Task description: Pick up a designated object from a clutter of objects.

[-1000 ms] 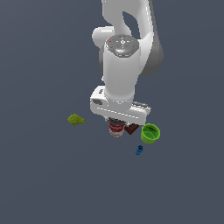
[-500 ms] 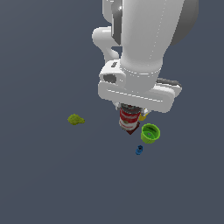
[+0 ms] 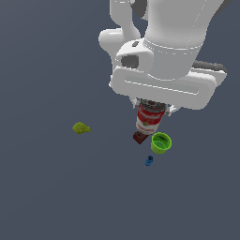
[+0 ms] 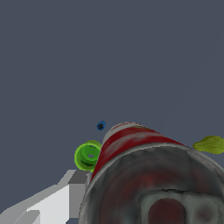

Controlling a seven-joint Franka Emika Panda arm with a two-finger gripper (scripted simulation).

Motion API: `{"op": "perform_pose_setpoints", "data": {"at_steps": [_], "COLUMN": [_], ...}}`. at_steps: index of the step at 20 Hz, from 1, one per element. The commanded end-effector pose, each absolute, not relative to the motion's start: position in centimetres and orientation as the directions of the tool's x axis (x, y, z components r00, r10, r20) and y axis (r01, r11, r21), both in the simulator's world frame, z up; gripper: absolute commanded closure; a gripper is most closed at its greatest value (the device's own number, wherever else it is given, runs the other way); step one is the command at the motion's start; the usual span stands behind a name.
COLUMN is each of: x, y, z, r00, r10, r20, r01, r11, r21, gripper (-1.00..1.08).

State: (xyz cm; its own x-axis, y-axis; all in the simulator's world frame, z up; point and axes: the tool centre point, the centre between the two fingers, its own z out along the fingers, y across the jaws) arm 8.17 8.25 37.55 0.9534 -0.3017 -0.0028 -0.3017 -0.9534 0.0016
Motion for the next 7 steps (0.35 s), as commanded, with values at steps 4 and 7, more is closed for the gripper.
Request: {"op": "perform_pose_setpoints", "data": {"at_steps": [4,7], "x": [8.55,8.59], "y": [8.71,8.77], "z": [38.89,39.04], "r00": [0.953,0.953], "r10": [-0.302,-0.302], "r20": [0.0,0.0], "r01": [-0.302,-0.302], "r11": [-0.953,-0.953], "r21": [0.0,0.0], "gripper": [1.08,1.08]}}
